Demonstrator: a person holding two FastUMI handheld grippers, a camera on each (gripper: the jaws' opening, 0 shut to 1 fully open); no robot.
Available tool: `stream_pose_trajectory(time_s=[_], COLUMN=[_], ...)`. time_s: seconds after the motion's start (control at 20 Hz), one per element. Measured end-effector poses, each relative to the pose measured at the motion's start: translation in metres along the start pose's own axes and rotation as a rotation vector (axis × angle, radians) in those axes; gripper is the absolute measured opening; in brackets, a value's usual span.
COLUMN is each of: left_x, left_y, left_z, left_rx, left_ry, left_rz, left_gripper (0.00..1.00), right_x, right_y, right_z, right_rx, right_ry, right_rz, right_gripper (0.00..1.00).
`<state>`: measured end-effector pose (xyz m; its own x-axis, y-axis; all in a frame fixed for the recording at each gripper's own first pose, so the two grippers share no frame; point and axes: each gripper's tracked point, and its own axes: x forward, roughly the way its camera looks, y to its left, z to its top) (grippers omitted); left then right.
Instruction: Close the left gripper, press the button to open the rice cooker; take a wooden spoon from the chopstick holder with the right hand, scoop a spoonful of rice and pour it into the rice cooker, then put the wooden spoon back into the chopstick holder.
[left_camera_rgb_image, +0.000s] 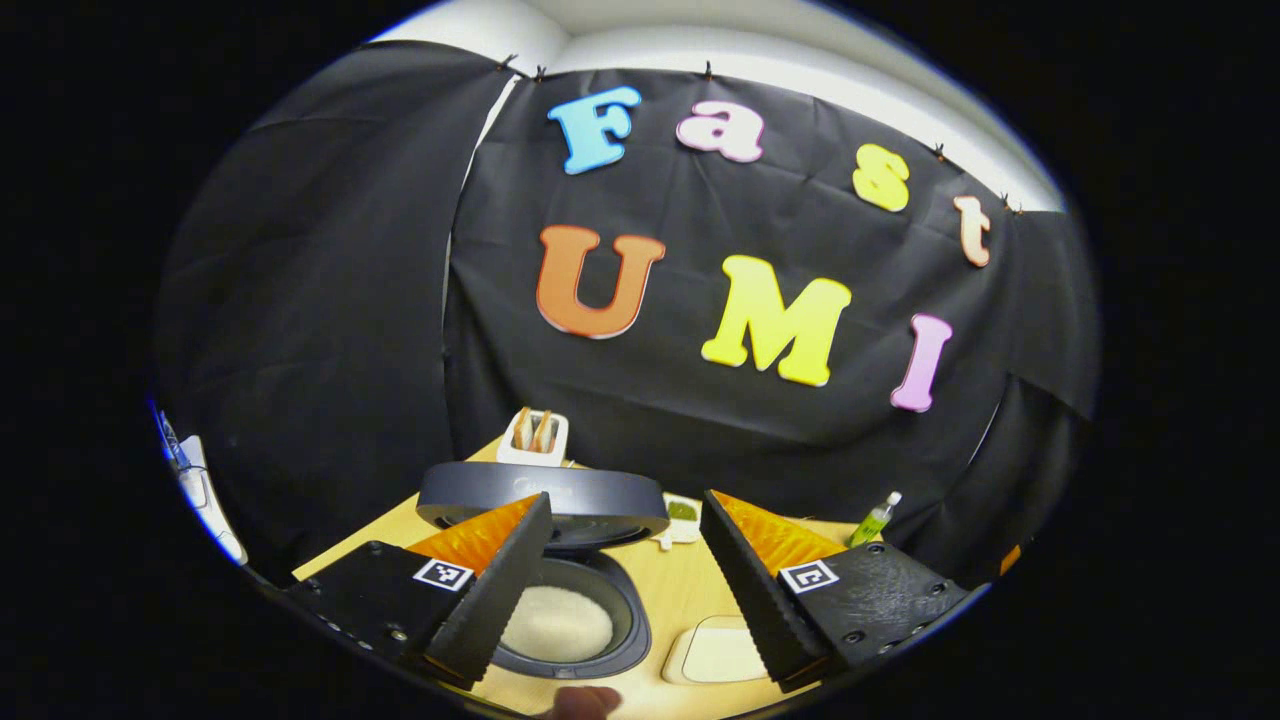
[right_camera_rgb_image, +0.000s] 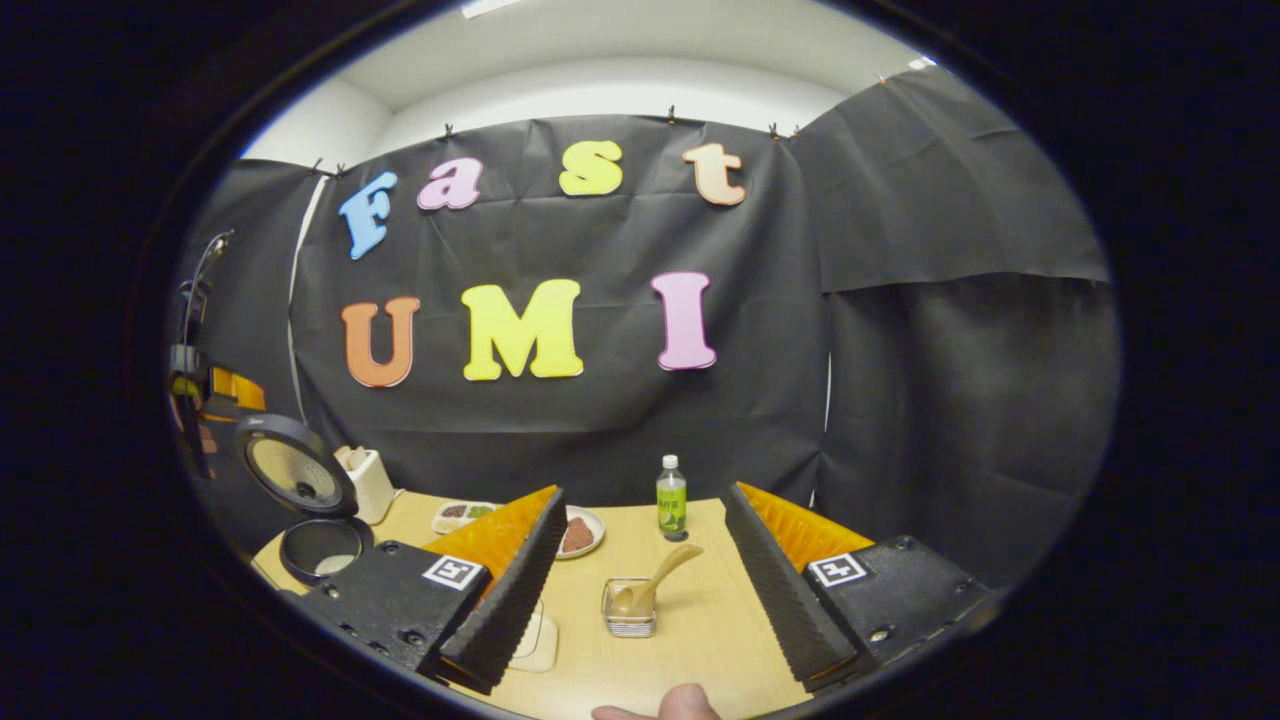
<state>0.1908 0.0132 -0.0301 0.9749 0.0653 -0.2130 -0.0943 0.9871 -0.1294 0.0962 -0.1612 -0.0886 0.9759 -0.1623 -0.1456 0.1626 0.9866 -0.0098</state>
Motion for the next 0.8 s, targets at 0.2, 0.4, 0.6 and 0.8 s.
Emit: stream_pose_trajectory(time_s=[0.2,0.4,0.6,0.8], left_x=[-0.034,-0.069,-0.084,-0.096], left_y=[-0.011,-0.023,-0.037,-0.048], left_z=[0.011,0.002,-0.007,-0.012], left_rx=[0.076,0.162,0.259,0.266], left_ry=[-0.118,-0.165,-0.202,-0.222], left_rz=[-0.011,-0.019,-0.029,-0.017], left_gripper=[0.95,0.95,0.94,0.95], right_x=[-0.005,-0.001,0.016,0.052], right_y=[0.007,0.012,0.009,0.007], right_z=[-0.006,-0.022,-0.047,-0.083], right_rx=[-0.013,-0.020,-0.023,-0.030], right_ry=[-0.001,0.029,0.054,0.100], right_rz=[0.022,0.052,0.081,0.116], right_gripper=[1.00,1.00,0.99,1.00])
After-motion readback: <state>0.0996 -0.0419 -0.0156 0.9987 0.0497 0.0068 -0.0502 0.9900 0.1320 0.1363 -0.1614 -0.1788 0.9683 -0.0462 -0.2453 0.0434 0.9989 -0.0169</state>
